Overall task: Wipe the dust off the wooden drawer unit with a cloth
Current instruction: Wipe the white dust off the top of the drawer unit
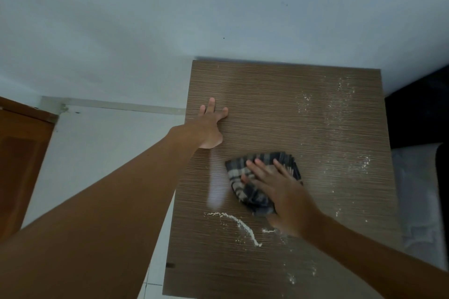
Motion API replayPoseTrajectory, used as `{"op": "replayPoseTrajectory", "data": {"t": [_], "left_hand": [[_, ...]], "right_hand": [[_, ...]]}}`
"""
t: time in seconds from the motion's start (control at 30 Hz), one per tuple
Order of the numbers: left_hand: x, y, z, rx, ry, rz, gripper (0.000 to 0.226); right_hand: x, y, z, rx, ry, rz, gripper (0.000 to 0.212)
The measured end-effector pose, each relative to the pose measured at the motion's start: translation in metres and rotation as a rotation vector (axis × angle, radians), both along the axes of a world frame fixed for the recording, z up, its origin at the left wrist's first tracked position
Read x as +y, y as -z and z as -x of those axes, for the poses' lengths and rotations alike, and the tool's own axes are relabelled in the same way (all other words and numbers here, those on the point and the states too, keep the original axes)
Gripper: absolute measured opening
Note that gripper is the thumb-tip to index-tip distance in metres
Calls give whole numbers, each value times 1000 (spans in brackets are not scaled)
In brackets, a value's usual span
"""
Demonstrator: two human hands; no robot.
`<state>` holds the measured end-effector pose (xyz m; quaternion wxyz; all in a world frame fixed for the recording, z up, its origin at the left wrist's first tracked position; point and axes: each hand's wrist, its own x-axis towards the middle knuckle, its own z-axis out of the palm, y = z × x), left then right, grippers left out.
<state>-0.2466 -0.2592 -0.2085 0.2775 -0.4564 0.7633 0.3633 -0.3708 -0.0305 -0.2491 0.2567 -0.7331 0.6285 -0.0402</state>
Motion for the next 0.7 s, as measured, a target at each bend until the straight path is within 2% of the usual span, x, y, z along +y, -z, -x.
{"op": "replayPoseTrajectory", "data": {"t": [0.07, 0.13, 0.23, 0.3, 0.37, 0.43, 0.5, 0.57, 0.7], "left_hand": [[2, 0, -1, 9, -1, 7, 81], [5, -1, 0, 15, 14, 24, 85], [11, 0, 1, 24, 20, 74, 96], [14, 3, 2, 24, 20, 115, 101], [17, 5, 4, 9, 17, 138, 104], [19, 6, 7, -9, 11, 156, 108], [22, 8, 11, -21, -5, 162, 110], [23, 8, 17, -29, -25, 147, 111], [24, 4, 32, -41, -20, 124, 114]], "right_hand": [[24, 1, -14, 11, -36, -29, 84], [39, -6, -23, -57, -20, -72, 82], [41, -36, -25, -402, 265, -277, 67], [31, -62, -15, -702, 486, -431, 41], [17, -87, 6, -859, 680, -431, 25], [2, -110, 33, -954, 791, -409, 31], [-9, -130, 65, -1050, 880, -348, 52], [-18, -143, 96, -956, 901, -284, 57], [-49, -159, 148, -636, 914, -170, 12]]}}
